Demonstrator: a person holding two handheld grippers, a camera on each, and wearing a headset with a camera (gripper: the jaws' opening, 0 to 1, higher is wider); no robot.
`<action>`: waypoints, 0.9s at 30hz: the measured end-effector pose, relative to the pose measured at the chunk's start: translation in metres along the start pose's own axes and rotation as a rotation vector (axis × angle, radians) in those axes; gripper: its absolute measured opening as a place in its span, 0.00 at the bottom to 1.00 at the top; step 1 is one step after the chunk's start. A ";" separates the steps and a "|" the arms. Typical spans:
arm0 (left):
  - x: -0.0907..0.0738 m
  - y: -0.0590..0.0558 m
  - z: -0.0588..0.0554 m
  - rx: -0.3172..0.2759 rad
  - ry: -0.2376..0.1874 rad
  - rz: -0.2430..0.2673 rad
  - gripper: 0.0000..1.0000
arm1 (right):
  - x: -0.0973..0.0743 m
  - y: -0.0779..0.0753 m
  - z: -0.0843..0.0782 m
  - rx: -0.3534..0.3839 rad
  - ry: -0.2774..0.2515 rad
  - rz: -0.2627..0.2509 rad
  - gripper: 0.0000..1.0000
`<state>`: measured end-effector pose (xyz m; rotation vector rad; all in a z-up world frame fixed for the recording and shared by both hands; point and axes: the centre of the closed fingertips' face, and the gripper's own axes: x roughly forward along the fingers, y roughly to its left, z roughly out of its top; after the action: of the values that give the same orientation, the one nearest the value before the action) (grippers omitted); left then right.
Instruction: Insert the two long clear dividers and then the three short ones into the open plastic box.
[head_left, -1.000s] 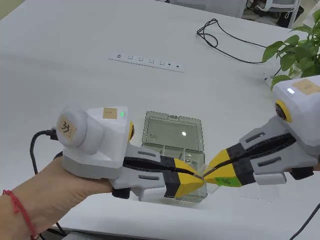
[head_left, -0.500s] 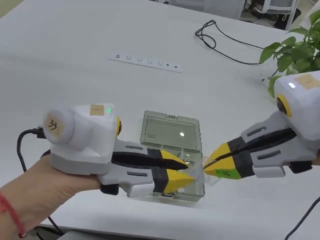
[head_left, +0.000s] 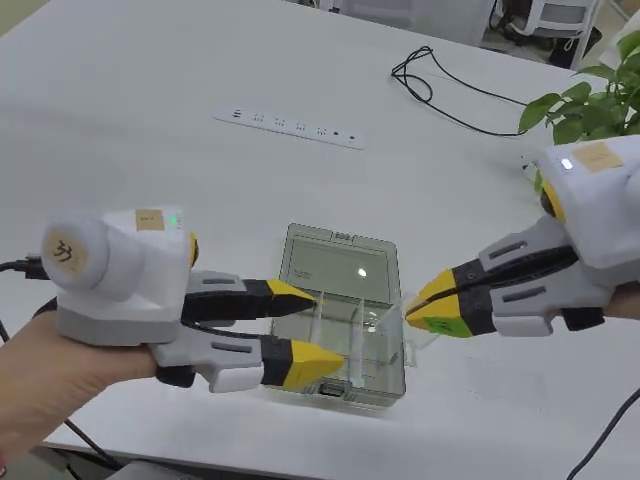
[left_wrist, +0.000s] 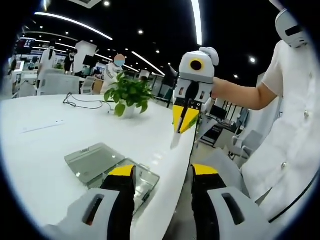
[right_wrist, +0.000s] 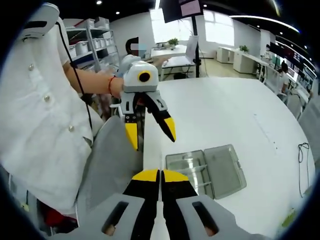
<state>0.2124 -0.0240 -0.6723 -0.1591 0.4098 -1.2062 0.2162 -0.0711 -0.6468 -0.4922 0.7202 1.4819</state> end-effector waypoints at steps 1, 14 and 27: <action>-0.002 0.003 -0.002 -0.001 0.003 0.016 0.48 | 0.001 -0.001 0.001 -0.004 0.004 -0.003 0.02; -0.017 0.025 -0.024 0.048 0.048 0.103 0.76 | 0.032 -0.021 0.005 -0.041 0.041 -0.029 0.02; -0.023 0.033 -0.037 0.062 0.073 0.128 0.97 | 0.073 -0.044 0.005 -0.060 0.054 -0.042 0.02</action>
<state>0.2199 0.0125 -0.7121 -0.0350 0.4390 -1.0993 0.2564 -0.0179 -0.6998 -0.5913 0.7052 1.4588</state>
